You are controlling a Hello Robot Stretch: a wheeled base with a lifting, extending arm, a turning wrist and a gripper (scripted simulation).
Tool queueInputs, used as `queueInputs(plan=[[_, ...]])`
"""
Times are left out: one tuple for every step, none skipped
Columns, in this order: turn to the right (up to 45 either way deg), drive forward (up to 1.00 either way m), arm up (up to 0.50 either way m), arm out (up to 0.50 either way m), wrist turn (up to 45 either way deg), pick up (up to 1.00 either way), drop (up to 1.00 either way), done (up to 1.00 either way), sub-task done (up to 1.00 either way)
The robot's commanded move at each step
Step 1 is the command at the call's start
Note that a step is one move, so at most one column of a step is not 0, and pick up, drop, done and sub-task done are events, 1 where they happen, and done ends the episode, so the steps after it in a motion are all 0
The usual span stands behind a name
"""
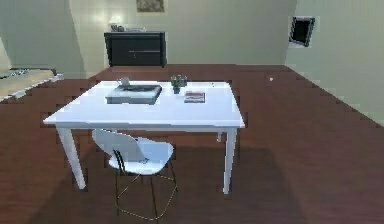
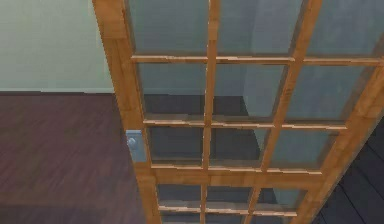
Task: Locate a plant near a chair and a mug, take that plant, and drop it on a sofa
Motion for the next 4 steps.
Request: queueInputs(plan=[[9.0, 0.0, 0.0, 0.0, 0.0, 0.0, 0.0, 0.0, 0.0], [0.0, 0.35, 0.0, 0.0, 0.0, 0.0, 0.0, 0.0, 0.0], [39.0, 0.0, 0.0, 0.0, 0.0, 0.0, 0.0, 0.0, 0.0], [0.0, 0.8, 0.0, 0.0, 0.0, 0.0, 0.0, 0.0, 0.0]])
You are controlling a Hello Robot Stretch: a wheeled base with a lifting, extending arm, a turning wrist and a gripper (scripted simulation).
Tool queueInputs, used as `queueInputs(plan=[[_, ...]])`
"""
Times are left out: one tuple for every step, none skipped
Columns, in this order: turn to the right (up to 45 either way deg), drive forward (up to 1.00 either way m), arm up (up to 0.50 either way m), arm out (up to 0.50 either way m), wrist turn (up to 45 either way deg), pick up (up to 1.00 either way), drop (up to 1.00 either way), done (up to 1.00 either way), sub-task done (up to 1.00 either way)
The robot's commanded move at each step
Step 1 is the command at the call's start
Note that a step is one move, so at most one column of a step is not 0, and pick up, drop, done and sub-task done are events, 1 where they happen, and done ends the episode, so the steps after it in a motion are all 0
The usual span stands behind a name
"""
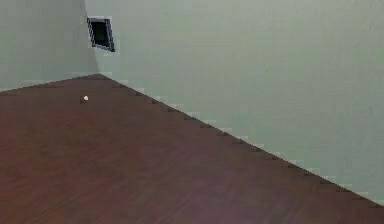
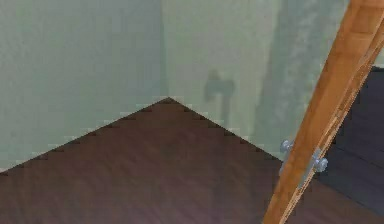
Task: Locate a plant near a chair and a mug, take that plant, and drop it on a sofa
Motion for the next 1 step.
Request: queueInputs(plan=[[-39.0, 0.0, 0.0, 0.0, 0.0, 0.0, 0.0, 0.0, 0.0]])
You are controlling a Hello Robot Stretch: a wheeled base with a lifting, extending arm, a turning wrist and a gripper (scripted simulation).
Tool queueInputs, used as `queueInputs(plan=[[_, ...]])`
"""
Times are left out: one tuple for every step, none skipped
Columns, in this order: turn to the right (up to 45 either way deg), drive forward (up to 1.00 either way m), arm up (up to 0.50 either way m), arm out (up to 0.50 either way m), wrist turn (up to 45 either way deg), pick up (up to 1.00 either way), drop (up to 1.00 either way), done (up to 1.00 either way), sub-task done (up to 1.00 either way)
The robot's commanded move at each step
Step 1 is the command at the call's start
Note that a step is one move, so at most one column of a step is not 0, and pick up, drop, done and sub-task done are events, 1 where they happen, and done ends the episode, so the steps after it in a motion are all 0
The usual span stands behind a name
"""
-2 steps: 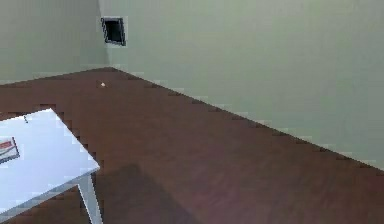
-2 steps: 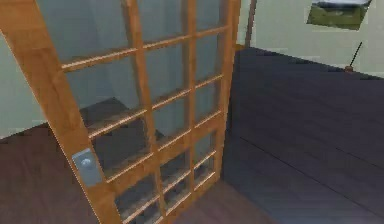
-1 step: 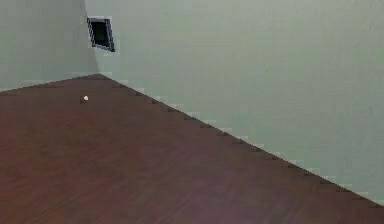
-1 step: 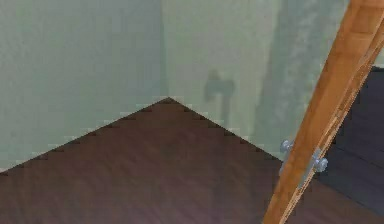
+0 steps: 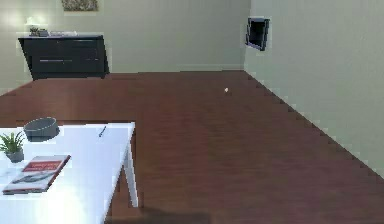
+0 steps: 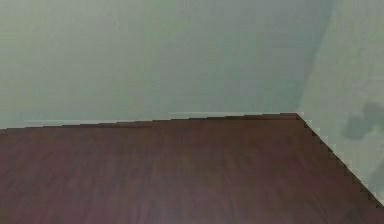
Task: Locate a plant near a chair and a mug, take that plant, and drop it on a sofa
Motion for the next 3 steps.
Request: queueInputs(plan=[[0.0, 1.0, 0.0, 0.0, 0.0, 0.0, 0.0, 0.0, 0.0], [0.0, 0.55, 0.0, 0.0, 0.0, 0.0, 0.0, 0.0, 0.0], [-27.0, 0.0, 0.0, 0.0, 0.0, 0.0, 0.0, 0.0, 0.0]])
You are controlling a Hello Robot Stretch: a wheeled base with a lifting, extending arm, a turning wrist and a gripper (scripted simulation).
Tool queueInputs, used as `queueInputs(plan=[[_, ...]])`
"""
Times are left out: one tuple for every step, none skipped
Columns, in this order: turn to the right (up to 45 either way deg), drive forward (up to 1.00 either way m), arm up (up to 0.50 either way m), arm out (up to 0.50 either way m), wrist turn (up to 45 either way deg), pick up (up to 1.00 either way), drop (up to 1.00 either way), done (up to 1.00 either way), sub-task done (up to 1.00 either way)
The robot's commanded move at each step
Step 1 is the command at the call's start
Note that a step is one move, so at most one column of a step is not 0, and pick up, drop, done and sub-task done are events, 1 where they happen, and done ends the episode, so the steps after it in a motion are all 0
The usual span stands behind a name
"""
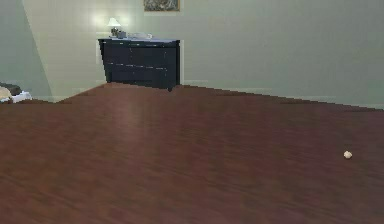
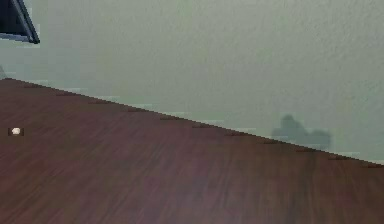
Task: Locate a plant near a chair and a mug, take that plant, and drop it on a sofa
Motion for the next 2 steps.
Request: queueInputs(plan=[[-3.0, 0.0, 0.0, 0.0, 0.0, 0.0, 0.0, 0.0, 0.0], [0.0, 0.05, 0.0, 0.0, 0.0, 0.0, 0.0, 0.0, 0.0]])
